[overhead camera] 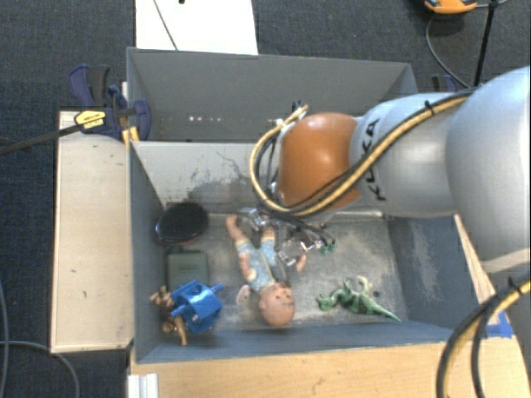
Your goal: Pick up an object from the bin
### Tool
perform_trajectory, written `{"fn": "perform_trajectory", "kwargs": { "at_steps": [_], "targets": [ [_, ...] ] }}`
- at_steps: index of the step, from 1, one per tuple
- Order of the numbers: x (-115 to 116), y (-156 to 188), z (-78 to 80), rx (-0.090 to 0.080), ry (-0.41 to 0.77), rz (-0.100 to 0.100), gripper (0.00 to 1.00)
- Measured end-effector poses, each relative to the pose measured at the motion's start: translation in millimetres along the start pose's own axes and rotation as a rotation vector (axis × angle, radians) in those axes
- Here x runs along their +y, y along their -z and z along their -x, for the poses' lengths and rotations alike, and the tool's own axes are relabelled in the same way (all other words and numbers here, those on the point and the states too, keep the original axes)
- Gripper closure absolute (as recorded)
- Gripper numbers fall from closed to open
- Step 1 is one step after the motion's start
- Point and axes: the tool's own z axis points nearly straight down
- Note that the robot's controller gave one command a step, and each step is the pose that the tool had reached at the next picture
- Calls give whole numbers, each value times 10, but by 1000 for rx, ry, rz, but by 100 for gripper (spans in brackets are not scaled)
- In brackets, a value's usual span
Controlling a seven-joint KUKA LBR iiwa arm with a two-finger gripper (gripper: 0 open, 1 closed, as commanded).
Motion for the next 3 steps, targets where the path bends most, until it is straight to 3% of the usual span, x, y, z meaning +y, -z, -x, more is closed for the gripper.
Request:
{"fn": "perform_trajectory", "kwargs": {
  "at_steps": [1,2,3],
  "targets": [
    [-11,4,9,-2,-41,2,0],
    [-23,36,28,-7,-10,-2,100],
    [-19,37,27,-7,-6,-3,100]
  ]
}}
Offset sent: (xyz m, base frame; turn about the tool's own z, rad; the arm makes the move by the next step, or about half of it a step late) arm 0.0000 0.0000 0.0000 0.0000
